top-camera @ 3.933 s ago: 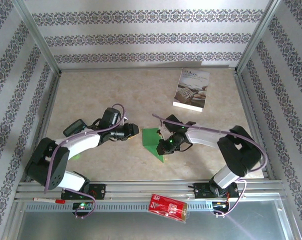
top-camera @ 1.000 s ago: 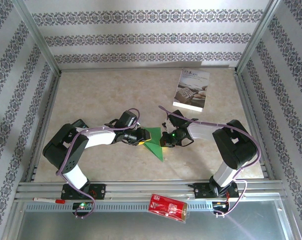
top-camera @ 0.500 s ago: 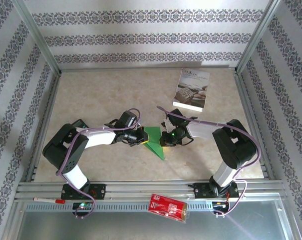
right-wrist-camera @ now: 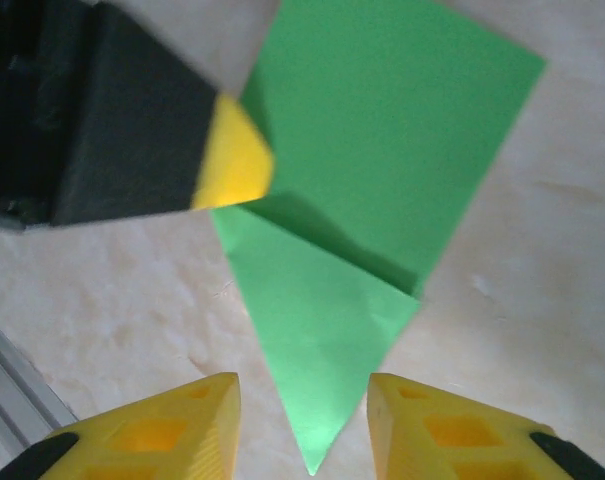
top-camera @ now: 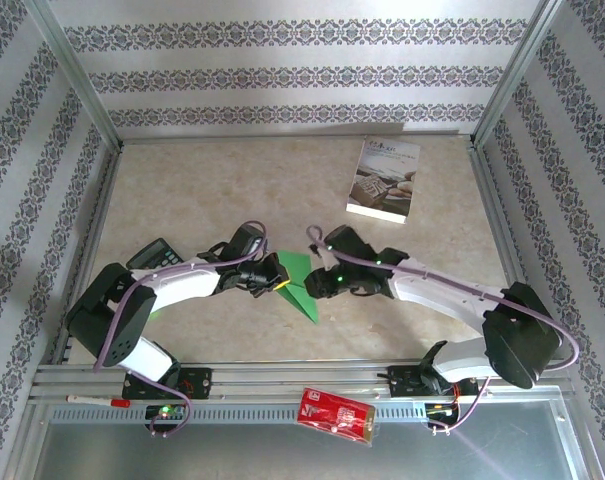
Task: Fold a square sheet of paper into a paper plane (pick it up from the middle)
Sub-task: Fourth fold the wing at the center of the table.
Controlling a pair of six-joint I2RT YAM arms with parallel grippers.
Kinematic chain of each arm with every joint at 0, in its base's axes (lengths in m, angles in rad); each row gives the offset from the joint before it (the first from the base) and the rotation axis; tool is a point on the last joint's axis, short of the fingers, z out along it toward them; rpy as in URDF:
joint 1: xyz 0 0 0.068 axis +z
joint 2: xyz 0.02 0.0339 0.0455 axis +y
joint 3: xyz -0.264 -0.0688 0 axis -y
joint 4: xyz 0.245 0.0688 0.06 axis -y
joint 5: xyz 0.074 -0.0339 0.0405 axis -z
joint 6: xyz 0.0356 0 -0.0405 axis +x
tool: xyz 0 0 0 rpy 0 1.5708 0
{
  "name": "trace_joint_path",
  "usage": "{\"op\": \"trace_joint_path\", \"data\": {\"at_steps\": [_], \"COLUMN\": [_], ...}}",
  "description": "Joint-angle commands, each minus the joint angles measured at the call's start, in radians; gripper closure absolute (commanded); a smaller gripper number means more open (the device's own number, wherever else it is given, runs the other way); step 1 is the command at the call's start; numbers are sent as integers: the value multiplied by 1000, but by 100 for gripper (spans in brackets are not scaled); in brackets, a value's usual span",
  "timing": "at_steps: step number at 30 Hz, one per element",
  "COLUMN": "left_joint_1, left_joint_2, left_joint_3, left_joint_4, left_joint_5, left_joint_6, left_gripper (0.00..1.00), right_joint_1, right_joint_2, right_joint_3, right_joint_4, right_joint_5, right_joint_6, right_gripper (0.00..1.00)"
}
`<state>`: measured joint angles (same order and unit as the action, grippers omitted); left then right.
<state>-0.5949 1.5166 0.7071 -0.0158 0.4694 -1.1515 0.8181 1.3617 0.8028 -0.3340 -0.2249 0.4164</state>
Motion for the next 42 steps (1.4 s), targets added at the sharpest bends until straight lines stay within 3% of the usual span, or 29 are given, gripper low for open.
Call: {"op": "trace_joint_path", "data": {"at_steps": [1,7,17,31,42], "left_joint_1": [7,7,7,7,6], "left_joint_2": [-40,-22,-14,0,11], "left_joint_3": [-11,0,39,50,39], "left_joint_4": [-55,-65,-113,-125,-110], "left_joint_5": [-28,-9,1,36,45], "left_joint_6": [-107,-151,-149,-148,-151], "left_gripper": [100,100,100,100,100], "right_joint_1": [70,182,304,379,386], "right_joint_2": [34,105,170,274,323], "right_joint_3": [-33,-20,-16,68,105], "right_joint_4": [74,82,124,20,-6], "right_joint_5": [171,363,489,697,722], "right_joint_6": [75,114,187,209,211], "right_gripper": [60,58,55,55,63]}}
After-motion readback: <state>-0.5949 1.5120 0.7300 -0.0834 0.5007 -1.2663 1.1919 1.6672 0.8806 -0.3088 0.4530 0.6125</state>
